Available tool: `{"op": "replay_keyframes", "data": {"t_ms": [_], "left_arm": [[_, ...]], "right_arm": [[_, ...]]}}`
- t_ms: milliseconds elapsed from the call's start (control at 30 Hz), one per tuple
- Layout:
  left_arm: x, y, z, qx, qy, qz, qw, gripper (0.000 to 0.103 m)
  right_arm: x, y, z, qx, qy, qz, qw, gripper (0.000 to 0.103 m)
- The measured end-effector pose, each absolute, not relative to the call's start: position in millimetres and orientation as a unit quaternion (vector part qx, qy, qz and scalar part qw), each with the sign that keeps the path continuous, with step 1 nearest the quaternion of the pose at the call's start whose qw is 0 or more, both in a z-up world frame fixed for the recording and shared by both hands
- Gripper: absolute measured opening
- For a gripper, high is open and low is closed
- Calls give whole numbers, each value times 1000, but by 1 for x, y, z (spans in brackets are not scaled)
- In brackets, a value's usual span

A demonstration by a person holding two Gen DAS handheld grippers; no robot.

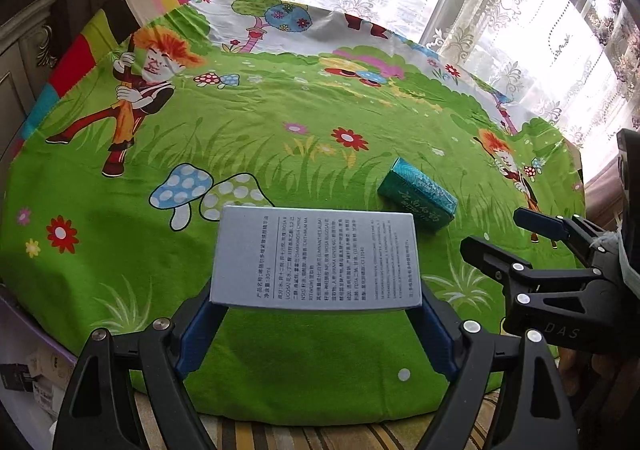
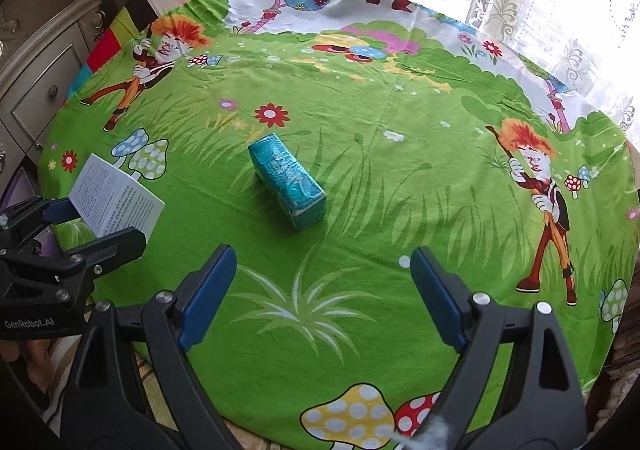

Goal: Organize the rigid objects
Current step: 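Grasp the teal box with the right gripper while the left holds the white box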

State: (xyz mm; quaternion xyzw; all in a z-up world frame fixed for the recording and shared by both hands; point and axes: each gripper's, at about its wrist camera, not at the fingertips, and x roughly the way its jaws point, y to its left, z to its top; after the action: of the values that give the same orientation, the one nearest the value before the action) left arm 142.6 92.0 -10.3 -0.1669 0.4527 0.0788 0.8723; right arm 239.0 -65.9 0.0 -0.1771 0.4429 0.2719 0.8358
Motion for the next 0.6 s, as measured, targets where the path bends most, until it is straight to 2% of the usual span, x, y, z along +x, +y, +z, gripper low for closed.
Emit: {"op": "replay_keyframes", "data": {"t_ms": [500,567,600], "left_arm": [[124,113,-17,-211,443,82,867,87],[124,115,-19,-214,444,81,866,87],[124,116,-19,-216,444,80,866,87]], "right_arm": [[281,-3,-33,-227,471,318,791,90],[282,0,-40,-231,481,314,786,83],[283,1,-43,-230,488,313,782,75]]}}
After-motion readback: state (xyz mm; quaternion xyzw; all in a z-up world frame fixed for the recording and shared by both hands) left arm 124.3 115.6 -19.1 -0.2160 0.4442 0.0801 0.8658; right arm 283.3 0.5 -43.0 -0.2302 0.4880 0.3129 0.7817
